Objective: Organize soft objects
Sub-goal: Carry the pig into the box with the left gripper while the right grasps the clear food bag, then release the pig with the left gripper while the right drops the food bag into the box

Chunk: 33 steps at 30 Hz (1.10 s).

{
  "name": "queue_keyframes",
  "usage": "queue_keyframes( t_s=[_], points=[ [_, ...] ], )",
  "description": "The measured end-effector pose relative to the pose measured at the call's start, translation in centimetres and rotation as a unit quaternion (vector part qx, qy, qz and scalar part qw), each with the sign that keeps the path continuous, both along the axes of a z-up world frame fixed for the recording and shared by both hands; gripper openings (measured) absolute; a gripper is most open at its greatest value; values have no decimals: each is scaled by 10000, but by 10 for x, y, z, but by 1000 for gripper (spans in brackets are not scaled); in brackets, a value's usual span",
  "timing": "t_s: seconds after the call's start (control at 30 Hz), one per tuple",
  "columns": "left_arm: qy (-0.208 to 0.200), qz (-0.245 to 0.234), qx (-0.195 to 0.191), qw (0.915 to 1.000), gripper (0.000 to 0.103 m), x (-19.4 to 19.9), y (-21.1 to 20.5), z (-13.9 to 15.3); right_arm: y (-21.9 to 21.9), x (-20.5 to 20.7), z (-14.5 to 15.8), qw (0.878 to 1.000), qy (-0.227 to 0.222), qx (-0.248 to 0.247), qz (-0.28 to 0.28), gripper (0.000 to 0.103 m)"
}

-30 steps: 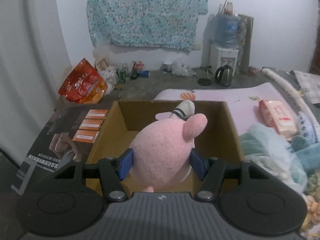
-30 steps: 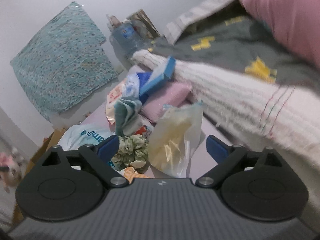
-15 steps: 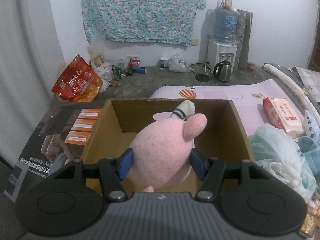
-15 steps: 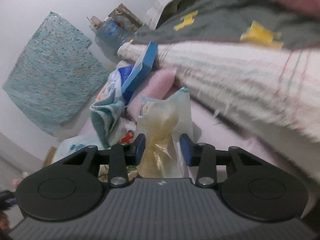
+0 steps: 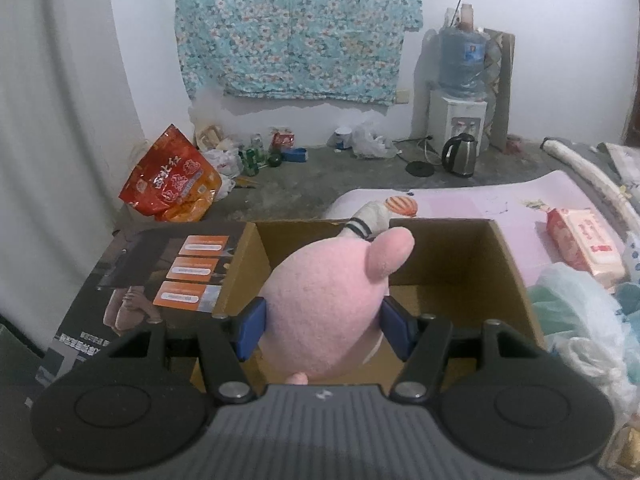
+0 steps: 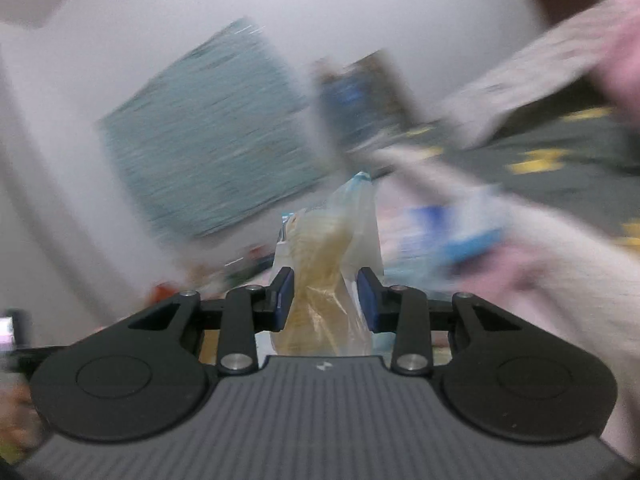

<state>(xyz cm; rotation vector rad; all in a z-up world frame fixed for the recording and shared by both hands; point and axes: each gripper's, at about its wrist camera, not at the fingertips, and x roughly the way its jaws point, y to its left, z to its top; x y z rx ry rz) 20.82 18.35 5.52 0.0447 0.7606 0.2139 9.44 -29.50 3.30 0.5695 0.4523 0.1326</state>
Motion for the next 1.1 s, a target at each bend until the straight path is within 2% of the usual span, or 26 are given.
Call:
queue_keyframes(
  t_s=[0.1,0.2,0.37,0.47,0.57,0.7,0.97,1.1],
  points=[
    [111,104,78,9999,63,11,5,-9,53,65,9,9925,201,365,1148,34],
    [213,277,177,9992,63,25,11,-20,115,130,12,9790,578,270,1937,34],
    [402,501,248,9976,63,46,19,-42,214,227,-6,9543,1446,-209,2608,34],
    [497,593,202,9968,63,56,22,-50,260,264,-23,9397,1879,-606,2793,34],
    [573,655,259,9959,63,64,22,-56,297,282,-40,9272,2220,-867,2890,34],
    [646,739,269,9948,63,74,23,-61,331,293,-55,9180,2498,-1013,2909,34],
    [864,850,315,9921,64,89,20,-76,355,313,-97,9105,2913,-761,2834,35],
    [898,918,403,9909,64,95,20,-82,360,316,-106,9074,3015,-674,2848,36]
  ],
)
